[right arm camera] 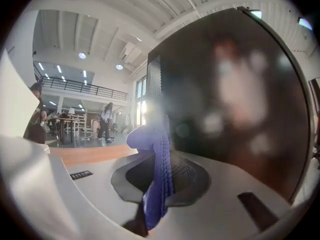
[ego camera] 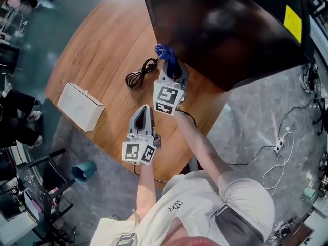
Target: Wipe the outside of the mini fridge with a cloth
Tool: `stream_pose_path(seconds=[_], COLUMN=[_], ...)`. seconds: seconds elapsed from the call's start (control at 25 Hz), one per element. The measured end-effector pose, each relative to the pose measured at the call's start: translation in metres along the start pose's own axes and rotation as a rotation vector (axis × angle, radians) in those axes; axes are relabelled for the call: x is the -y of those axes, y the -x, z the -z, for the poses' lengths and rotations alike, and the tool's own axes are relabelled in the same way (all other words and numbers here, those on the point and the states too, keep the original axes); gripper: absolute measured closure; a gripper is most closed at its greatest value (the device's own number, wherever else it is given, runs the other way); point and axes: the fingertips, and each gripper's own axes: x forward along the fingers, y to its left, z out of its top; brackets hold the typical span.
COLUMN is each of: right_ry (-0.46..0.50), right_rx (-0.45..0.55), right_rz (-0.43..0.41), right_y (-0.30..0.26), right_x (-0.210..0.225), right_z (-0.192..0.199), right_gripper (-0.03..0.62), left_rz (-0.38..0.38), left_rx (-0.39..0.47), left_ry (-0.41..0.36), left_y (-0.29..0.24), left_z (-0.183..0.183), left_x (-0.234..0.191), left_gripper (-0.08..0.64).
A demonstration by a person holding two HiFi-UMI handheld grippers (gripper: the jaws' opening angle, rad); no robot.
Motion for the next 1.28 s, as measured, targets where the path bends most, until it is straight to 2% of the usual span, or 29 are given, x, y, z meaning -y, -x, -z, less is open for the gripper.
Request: stream_pose_path(seconds=[0.32,0.72,0.92,1.28], right_ry=[0.069,0.110,0.097,0.048], right_rx=[0.006,0.012,-0.004,-0.028], right_rz=[0.005,0.022,0.057,0.152], right_y=[-0.084,-0.100,-0.087,-0.029], right_x=[-0.040,-0.051,-0.035,0.032], right_z=[0.011,0.012,0.019,0.029], right_gripper=[0.531,0.531,0.531,0.531], left_rz=[-0.080,-0.082,-0.083,-0.043], left_rx=[-0.020,-0.018,-0.017,-0.026], left_ry=[0.016,0.023,0.021,0.008], left_y=[-0.003,-0.010,-0.006,-0.011], left_z=[0.010,0.010,0.009,0.011], left_x=[-0.040,-0.042,-0.042,-0.024], left_gripper=[0.555,0.555,0.555,0.555])
